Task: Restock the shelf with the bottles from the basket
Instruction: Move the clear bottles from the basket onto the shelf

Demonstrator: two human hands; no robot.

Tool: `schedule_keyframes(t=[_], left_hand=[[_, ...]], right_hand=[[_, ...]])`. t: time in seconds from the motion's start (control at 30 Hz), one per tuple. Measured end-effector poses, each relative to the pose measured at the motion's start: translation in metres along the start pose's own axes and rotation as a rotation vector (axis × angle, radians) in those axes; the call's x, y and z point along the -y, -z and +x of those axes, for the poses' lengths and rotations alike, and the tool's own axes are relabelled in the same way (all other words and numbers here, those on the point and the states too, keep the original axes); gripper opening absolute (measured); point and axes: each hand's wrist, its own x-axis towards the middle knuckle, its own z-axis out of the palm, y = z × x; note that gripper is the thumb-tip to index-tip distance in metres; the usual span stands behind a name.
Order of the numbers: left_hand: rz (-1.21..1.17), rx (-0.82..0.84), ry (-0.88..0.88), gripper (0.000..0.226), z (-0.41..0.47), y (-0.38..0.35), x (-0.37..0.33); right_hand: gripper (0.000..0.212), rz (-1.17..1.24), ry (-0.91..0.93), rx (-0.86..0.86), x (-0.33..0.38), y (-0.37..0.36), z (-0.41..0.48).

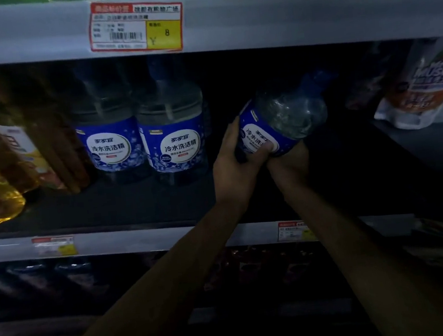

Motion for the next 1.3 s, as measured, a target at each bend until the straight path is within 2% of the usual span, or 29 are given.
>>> schedule_keyframes(t=[0.27, 0.43, 0.7, 0.87, 1.07, 1.17, 1.3], left_hand=[[-0.043, -0.086, 0.107, 0.084, 0.019, 0.003, 0.016], [-0.019, -0.108, 0.193, 0.088, 0.033, 0.007, 0.03], [0.079, -0.041, 0.241, 0.075, 0.037, 0.013, 0.029], [0.121, -0.007, 0.305, 0.088, 0.027, 0.014, 0.022], [0.189, -0.019, 0.274, 0.064, 0.008, 0.023, 0.007], [0.277, 0.01, 0.291, 0.056, 0.0, 0.029, -0.005], [0.523, 0.152, 0.253, 0.048, -0.016, 0.04, -0.021]], right_hand=[[0.06, -0.21, 0.056, -0.001, -0.011, -0.02, 0.025], [0.05, -0.31, 0.06, -0.009, -0.014, -0.031, 0.031], [0.052, -0.3, 0.053, -0.055, -0.021, -0.041, 0.032], [0.057, -0.348, 0.035, -0.018, -0.02, -0.037, 0.027], [0.065, -0.401, 0.009, 0.032, -0.012, -0.02, 0.008], [0.063, -0.568, 0.044, 0.113, -0.002, -0.004, -0.005], [0.065, -0.84, 0.153, 0.265, 0.016, 0.023, -0.031]])
